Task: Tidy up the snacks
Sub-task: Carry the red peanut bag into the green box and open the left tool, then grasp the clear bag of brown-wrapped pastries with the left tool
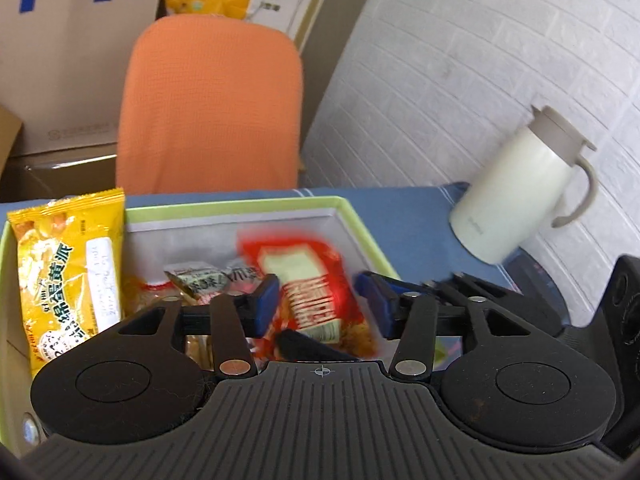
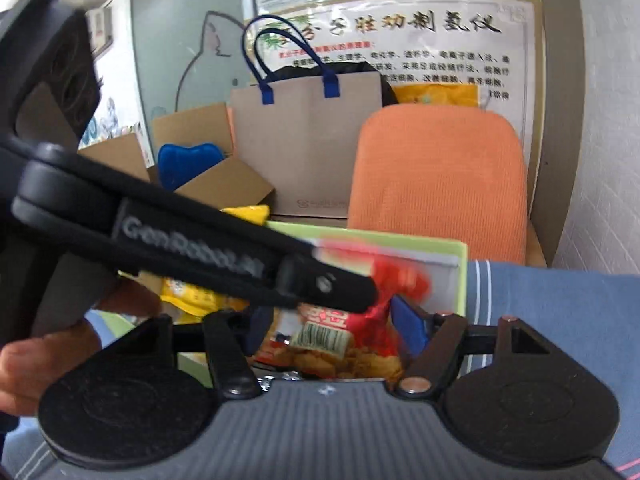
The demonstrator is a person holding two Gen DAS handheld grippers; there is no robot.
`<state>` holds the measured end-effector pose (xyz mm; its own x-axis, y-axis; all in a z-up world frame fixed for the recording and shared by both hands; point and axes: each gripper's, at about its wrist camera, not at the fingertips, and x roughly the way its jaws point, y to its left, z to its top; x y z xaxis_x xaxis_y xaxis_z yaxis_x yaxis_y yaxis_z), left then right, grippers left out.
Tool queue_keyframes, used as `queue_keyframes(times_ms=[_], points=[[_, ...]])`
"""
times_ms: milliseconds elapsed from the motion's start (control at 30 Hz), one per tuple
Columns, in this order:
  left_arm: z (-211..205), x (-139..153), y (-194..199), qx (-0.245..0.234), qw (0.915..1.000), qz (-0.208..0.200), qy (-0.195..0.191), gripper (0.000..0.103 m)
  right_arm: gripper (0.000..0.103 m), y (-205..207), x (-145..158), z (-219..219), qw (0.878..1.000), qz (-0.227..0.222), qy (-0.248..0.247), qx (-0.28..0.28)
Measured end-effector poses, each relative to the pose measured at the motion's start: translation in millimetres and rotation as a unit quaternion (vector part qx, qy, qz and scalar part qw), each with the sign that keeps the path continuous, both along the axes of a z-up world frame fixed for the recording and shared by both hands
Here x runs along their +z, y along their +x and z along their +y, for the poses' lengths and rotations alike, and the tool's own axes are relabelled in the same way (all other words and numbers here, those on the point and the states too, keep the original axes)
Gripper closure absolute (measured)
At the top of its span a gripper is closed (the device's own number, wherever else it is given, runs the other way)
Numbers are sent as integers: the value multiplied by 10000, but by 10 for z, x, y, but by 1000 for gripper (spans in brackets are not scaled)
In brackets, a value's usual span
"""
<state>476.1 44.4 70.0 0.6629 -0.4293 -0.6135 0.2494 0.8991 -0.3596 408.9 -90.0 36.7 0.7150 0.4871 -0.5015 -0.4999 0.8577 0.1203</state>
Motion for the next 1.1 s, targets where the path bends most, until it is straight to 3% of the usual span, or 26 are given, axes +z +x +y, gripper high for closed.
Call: queue_keyframes(times_ms=[100, 200, 333, 500, 600, 833, 1100], points=[[98, 82, -223, 202, 9992, -314, -107, 54, 23, -199, 69, -164, 9995, -277, 90, -150], [178, 247, -557, 328, 9969, -716, -46, 45, 9, -521, 224, -321, 9974, -664, 153, -233], [244, 329, -1061, 308, 9951, -923, -153, 36, 9, -1018, 276, -415, 9968, -759, 191, -178], [167, 173, -1612, 597, 9948, -791, 257, 34, 9, -1596, 78, -415, 9990, -409, 99, -155], [125, 56, -1879, 762, 9939, -631, 483, 34, 0, -1849, -38, -396, 9994, -248, 202, -131], [170, -22, -2349, 666, 9967, -435, 140, 33, 0, -2297, -27, -354, 9994, -238, 241, -117], [202, -41, -2498, 621, 9974, -362, 7, 31, 0, -2413, -22, -300, 9995, -280, 83, -155]])
